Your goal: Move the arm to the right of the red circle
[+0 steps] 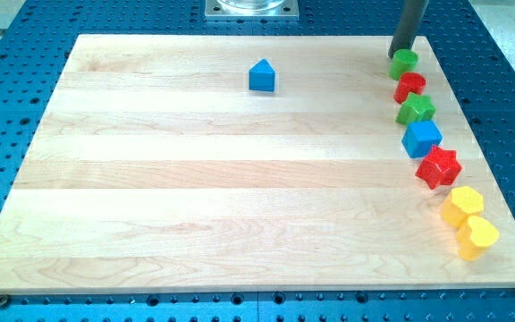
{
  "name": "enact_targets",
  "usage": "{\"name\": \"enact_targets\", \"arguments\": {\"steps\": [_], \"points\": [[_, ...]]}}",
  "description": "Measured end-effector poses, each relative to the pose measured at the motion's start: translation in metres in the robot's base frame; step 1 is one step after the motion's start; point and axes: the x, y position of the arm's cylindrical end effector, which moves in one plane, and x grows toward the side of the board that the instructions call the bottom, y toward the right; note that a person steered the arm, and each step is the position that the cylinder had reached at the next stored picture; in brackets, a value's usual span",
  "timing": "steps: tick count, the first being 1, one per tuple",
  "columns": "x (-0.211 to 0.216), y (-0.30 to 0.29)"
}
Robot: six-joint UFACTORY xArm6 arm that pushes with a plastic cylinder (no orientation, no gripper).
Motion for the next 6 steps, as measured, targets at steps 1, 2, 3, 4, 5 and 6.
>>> {"name": "enact_targets", "arguments": {"steps": [1,2,3,4,5,6], "points": [[0.000,0.011],[0.000,0.028],[0.002,0.048],[0.028,0.059],[0.077,0.051],[0.093,0.047]]}}
